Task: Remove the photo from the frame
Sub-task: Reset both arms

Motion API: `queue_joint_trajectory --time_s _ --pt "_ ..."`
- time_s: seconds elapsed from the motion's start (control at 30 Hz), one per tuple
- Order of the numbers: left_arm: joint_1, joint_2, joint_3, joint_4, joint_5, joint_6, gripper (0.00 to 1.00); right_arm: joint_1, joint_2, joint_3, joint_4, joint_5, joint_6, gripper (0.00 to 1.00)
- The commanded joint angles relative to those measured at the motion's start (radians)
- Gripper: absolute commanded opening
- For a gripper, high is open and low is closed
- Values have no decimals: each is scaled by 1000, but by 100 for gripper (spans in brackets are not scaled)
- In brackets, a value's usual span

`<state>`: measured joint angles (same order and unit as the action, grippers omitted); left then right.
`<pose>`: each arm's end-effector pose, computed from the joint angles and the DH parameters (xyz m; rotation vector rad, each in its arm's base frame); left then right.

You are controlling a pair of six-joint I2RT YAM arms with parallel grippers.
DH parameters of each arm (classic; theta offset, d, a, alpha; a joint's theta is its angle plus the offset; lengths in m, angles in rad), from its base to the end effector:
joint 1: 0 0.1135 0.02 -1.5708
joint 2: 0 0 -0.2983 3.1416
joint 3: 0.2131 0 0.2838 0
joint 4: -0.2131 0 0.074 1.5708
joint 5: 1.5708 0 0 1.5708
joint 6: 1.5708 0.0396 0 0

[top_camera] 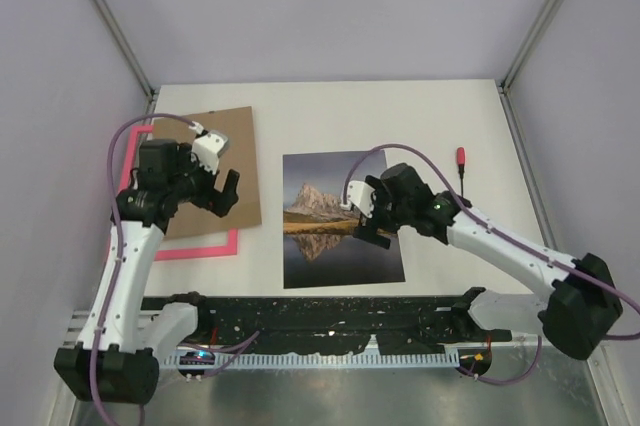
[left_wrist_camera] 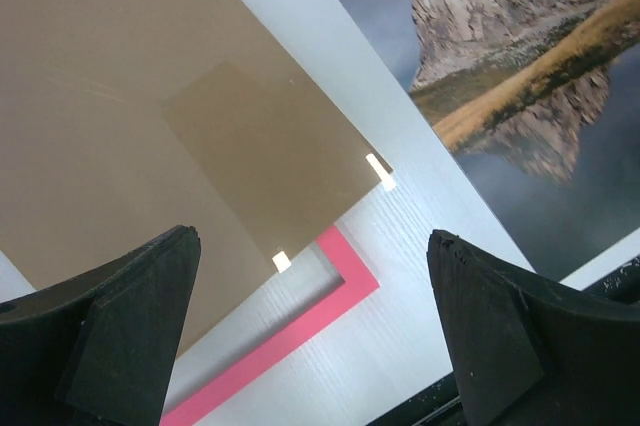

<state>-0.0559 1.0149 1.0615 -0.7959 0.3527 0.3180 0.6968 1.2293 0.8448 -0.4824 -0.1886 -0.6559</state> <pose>0.2172 -0.0259 0.3640 0.5956 2.1997 -0.2721 0.2045 0.1808 0.2601 -1.5874 1.8429 0.2481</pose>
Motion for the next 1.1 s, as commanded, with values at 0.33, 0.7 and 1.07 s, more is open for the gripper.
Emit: queue_joint_trajectory --time_s 0.33,0.7,1.07 --pt "7 -631 -244 35 -78 6 100 -360 -418 40 25 -38 202 99" --pt "11 -656 -265 63 -107 -37 100 -594 -686 -55 96 185 447 99" --pt "42 -611 -334 129 -98 -43 100 -594 -884 -176 200 390 536 99"
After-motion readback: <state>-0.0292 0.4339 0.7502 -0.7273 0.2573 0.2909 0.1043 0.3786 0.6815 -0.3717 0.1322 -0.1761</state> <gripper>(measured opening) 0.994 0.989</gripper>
